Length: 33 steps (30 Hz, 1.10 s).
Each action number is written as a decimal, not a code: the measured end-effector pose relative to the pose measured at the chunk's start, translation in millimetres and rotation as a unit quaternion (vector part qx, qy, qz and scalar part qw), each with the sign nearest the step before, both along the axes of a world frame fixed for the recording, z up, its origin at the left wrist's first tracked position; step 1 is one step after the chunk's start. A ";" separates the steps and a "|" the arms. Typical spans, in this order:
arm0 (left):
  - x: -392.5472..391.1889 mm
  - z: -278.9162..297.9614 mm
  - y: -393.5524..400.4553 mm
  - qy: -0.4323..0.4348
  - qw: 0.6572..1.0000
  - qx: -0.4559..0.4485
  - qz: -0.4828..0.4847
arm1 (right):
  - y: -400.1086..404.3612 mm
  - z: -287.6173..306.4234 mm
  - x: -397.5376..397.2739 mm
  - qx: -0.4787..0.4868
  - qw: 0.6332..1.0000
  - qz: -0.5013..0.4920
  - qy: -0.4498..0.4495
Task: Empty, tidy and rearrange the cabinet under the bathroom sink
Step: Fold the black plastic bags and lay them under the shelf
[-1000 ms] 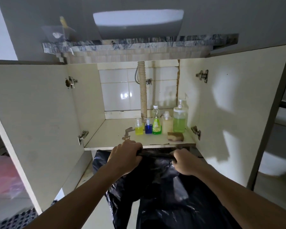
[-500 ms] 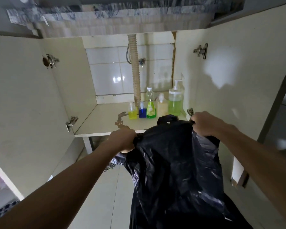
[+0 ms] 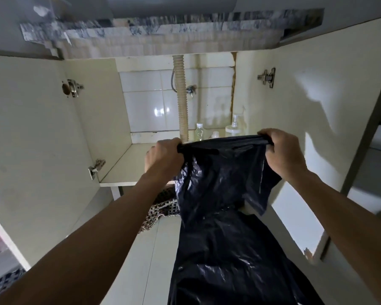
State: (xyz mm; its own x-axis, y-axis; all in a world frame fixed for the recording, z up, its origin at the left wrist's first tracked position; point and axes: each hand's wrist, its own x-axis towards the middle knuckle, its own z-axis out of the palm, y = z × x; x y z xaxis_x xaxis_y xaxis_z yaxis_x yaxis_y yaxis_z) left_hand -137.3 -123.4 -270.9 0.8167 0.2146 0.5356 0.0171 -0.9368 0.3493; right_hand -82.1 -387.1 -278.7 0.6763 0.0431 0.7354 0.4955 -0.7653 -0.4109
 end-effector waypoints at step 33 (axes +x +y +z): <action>-65.1 -326.8 -23.0 0.492 0.862 -0.121 0.035 | -65.0 -304.9 -53.5 -0.123 0.661 -0.019 0.740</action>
